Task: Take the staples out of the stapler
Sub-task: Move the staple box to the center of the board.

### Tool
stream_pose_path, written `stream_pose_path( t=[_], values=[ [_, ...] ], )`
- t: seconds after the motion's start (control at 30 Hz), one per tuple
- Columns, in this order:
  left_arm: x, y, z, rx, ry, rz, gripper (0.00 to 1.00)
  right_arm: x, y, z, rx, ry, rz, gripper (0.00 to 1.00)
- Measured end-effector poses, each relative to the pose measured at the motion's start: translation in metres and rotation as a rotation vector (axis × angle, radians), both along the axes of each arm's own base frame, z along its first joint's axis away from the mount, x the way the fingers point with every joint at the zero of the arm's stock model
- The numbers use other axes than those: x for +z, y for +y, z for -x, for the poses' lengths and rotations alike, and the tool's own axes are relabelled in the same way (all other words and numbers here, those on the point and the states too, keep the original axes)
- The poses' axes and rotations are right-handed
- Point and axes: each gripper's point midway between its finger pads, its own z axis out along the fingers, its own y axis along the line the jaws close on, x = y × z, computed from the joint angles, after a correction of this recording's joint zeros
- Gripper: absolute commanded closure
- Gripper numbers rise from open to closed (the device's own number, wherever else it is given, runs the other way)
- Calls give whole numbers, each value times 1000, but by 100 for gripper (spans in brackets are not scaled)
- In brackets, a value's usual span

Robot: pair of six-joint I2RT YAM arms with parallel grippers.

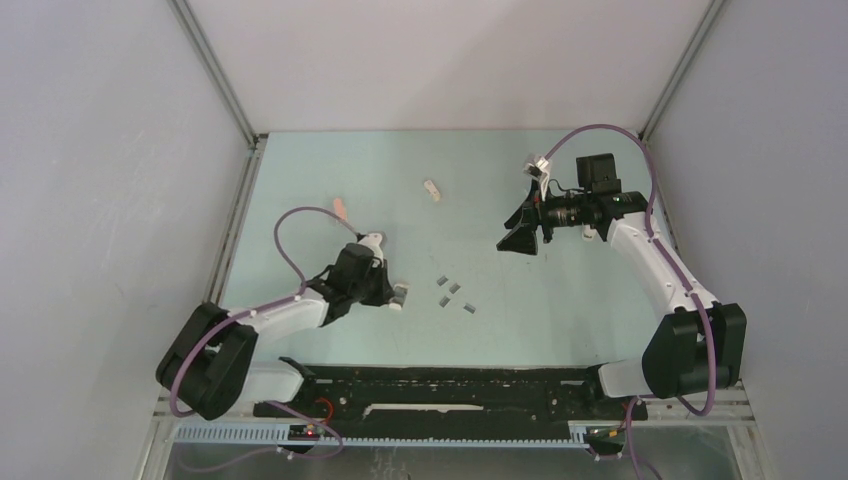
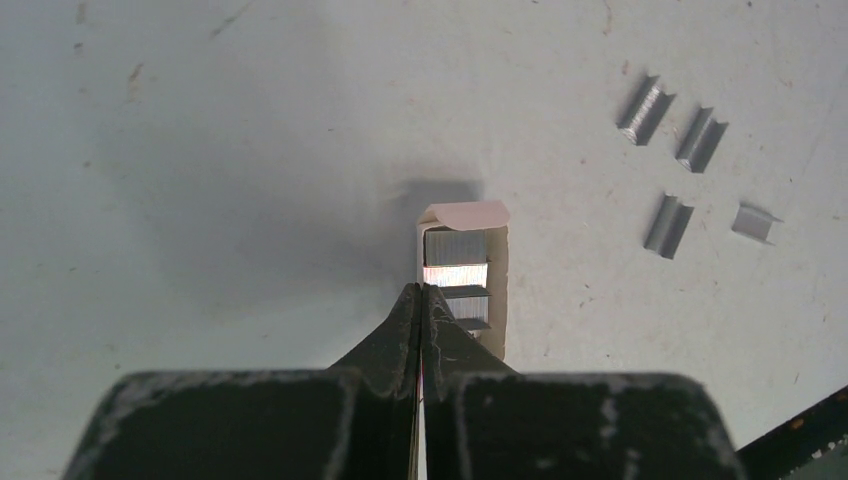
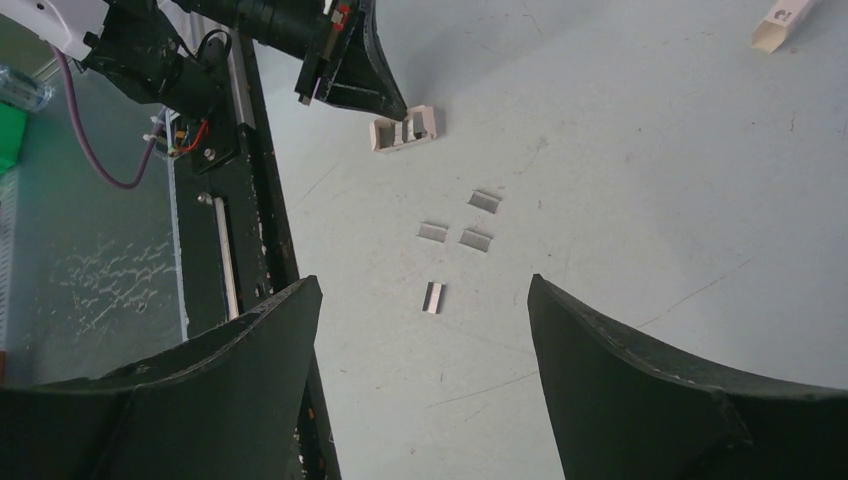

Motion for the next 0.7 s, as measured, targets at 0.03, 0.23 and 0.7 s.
stream_pose_path(
  t=[0.03, 0.23, 0.7],
  values=[
    [1, -3, 1, -15, 0, -5, 100, 0, 0, 0, 0, 0, 0, 15],
    [1, -25, 9, -150, 10, -58, 100, 0, 0, 0, -1, 0, 0, 15],
    [12, -56, -2, -415, 38, -141, 87, 0, 0, 0, 2, 0, -3, 15]
  ],
)
